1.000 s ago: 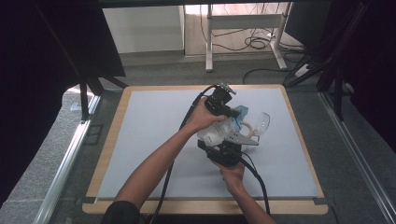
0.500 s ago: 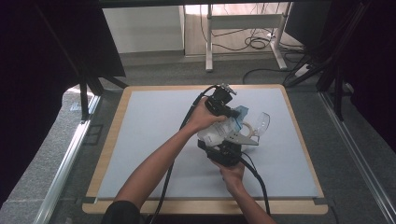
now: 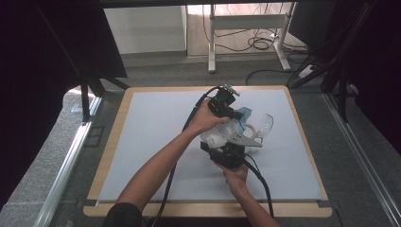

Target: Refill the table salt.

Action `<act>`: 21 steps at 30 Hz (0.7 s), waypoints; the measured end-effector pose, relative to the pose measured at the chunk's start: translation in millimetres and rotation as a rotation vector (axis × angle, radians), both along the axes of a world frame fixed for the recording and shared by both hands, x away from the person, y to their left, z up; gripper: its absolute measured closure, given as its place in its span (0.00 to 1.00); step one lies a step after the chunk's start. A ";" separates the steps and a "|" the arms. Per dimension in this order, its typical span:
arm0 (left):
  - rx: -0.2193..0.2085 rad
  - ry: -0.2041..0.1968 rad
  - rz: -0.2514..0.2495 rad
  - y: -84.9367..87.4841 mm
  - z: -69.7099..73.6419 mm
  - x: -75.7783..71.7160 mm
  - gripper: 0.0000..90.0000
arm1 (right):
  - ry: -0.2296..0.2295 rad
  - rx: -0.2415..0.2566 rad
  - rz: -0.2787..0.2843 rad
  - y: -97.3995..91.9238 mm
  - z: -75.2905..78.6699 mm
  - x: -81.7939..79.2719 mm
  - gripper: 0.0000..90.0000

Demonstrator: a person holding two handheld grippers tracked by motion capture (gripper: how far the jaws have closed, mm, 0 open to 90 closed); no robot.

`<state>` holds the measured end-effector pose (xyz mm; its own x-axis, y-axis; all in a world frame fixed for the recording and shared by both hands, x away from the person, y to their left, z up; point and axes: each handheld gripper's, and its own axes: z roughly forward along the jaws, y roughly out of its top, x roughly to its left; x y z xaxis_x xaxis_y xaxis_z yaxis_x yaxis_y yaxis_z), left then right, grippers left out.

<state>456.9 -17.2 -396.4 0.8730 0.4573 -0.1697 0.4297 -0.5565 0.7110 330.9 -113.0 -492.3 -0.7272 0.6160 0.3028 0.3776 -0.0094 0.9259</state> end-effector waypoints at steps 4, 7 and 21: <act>0.001 -0.002 0.000 0.1 0.4 -0.5 1.00 | -0.001 0.002 0.000 0.3 0.1 -0.4 0.67; 0.001 -0.002 0.000 0.2 0.4 -0.5 1.00 | -0.001 0.001 0.001 0.5 0.2 -0.5 0.67; 0.006 -0.004 -0.003 -1.0 1.8 -0.4 1.00 | -0.004 0.011 -0.004 0.3 0.1 -0.7 0.67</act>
